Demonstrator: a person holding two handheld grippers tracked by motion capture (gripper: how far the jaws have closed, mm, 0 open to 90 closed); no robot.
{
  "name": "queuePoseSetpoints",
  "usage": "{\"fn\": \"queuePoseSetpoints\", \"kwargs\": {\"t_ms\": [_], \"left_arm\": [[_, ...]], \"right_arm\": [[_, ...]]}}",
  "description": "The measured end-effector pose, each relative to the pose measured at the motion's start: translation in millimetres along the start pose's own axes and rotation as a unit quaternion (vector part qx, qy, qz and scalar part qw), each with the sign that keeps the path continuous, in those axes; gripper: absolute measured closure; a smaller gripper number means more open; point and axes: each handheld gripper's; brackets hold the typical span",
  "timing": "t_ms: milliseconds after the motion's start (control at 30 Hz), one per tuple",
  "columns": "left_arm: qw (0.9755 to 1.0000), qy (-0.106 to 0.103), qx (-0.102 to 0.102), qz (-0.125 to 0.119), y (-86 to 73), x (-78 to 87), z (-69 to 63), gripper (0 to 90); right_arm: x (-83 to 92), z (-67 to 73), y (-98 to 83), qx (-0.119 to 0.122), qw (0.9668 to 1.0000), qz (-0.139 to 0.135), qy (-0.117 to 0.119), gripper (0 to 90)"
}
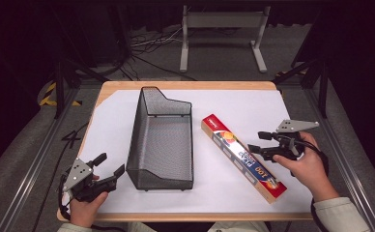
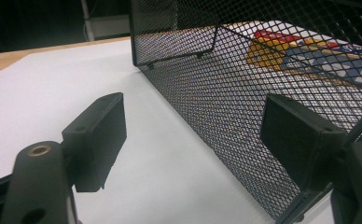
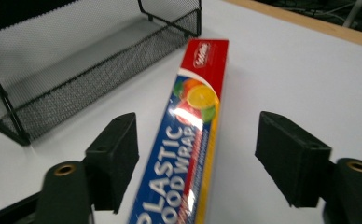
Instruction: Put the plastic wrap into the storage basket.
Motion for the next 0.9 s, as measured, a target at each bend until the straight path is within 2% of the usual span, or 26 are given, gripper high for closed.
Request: {"fn": "queuePoseSetpoints", "kwargs": {"t_ms": [67,133,167,200,267,333,367,400,433,533,567,633,733,900], "left_arm": [[1.0000,0.000,0.001,-0.001,0.0,0.3,0.2,23.4],[1.0000,0.000,0.001,-0.001,0.2,0.7,0.8,23.4],[1.0000,0.000,0.001,0.000,0.0,0.7,1.0,23.4],[1.0000,0.000,0.001,0.000,0.0,0.7,1.0,23.4],[1.0000,0.000,0.001,0.000,-0.1,0.7,1.0,23.4],[1.0000,0.000,0.001,0.000,-0.1,0.9,1.0,23.4],[1.0000,0.000,0.001,0.000,0.0,1.0,1.1,23.4],[1.0000,0.000,0.001,0.000,0.0,1.0,1.1,23.4],[1.0000,-0.001,0.000,0.001,0.1,1.1,1.1,23.4],[1.0000,-0.001,0.002,0.000,-0.1,0.7,1.0,23.3],[1.0000,-0.001,0.002,0.000,-0.1,0.5,0.8,23.3],[1.0000,-0.001,0.000,0.000,0.0,0.4,0.5,23.3],[1.0000,-0.002,0.000,0.000,0.0,0.4,0.7,23.3],[1.0000,-0.002,0.003,0.001,-0.3,0.3,1.2,23.3]], "right_arm": [[-9.1,6.9,1.8,-0.003,1.0000,-0.008,-0.001,25.7],[-16.9,11.3,2.3,-0.009,0.9999,-0.005,-0.003,23.0],[-25.8,14.5,2.0,-0.002,0.9999,0.005,-0.011,22.3],[-25.8,14.5,2.0,-0.002,0.9999,0.005,-0.011,22.3],[-34.0,16.7,0.8,0.011,0.9994,0.019,-0.028,20.0],[-43.4,18.1,-2.2,0.006,0.9982,0.046,-0.038,19.2],[-50.4,18.5,-5.2,0.002,0.9964,0.072,-0.045,16.3],[-50.4,18.5,-5.2,0.002,0.9964,0.072,-0.045,16.3],[-57.2,19.4,-8.5,0.004,0.9943,0.094,-0.050,16.3],[-62.4,19.7,-9.9,0.001,0.9927,0.107,-0.056,16.3],[-67.3,19.4,-9.2,-0.007,0.9909,0.120,-0.060,15.5],[-69.0,19.2,-9.2,-0.008,0.9901,0.125,-0.063,14.9],[-77.1,19.6,-11.9,-0.012,0.9843,0.160,-0.072,13.9],[-85.2,18.0,-16.4,-0.015,0.9775,0.195,-0.078,14.0]]}}
Point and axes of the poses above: each handheld gripper's, and its own axes: x roughly backward along the jaws, y roughly out of its top, z roughly to its left, and after that the axes turned 10 degrees about -z, right-handed
